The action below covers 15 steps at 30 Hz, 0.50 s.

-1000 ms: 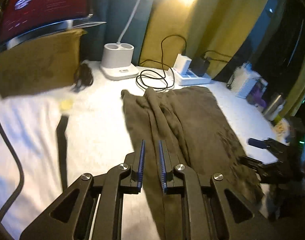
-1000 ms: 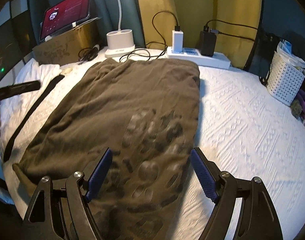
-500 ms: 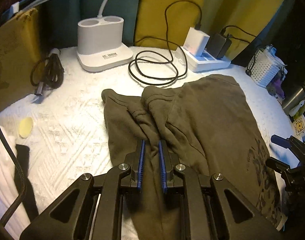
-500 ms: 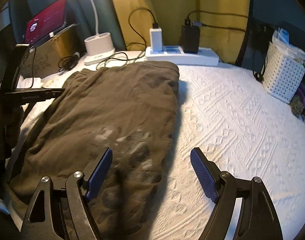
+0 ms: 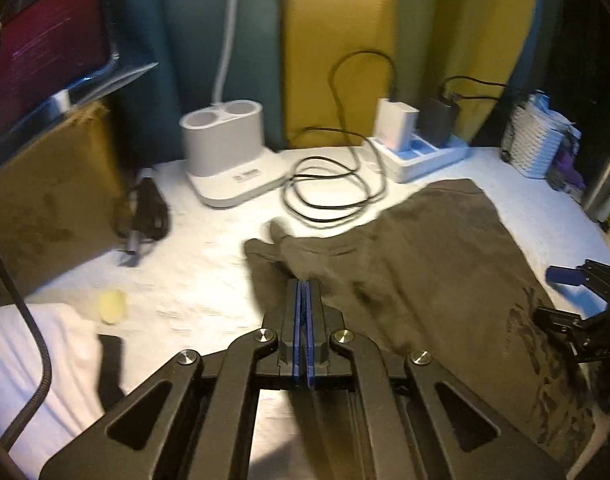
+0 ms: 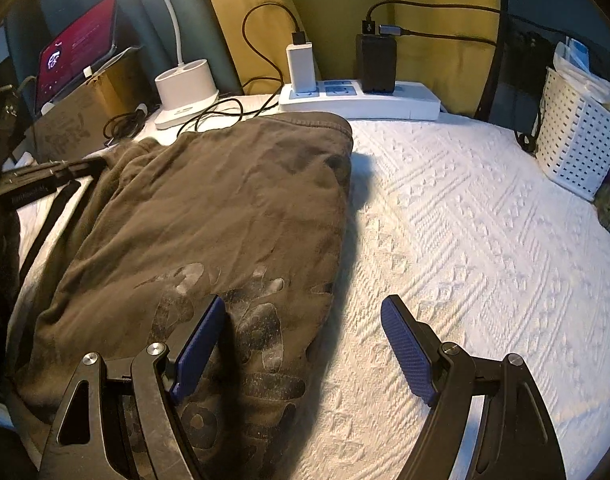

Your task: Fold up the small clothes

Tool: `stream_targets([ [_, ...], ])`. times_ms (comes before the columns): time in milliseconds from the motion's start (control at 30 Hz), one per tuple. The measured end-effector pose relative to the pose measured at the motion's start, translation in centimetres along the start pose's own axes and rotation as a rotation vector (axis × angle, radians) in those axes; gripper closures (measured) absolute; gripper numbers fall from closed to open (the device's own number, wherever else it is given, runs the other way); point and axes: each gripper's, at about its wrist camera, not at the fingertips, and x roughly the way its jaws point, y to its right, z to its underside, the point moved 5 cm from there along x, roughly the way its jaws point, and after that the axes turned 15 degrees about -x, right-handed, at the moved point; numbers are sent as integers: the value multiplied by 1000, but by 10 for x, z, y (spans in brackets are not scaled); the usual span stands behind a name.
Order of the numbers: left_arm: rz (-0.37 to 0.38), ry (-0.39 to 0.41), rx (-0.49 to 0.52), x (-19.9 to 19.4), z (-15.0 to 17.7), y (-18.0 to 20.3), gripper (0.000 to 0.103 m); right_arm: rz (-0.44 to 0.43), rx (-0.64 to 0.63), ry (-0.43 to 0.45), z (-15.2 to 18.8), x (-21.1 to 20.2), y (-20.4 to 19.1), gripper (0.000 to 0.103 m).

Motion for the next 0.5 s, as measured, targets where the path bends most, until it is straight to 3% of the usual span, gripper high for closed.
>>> stream_targets([
  [200,-30,-98,-35,32,18,-25,101,9,-27,-10,-3,10,-6,21],
  [333,-64,-64,-77,17,10,-28,101,19,-29,-11,-5,8,-6,21],
  [433,0,-40,-67,1,6,-14,99,25,-33,-7,-6,5,-7,21],
  [500,70,-58,-40,-2,7,2,91,29,-36,-2,-8,4,-7,21],
])
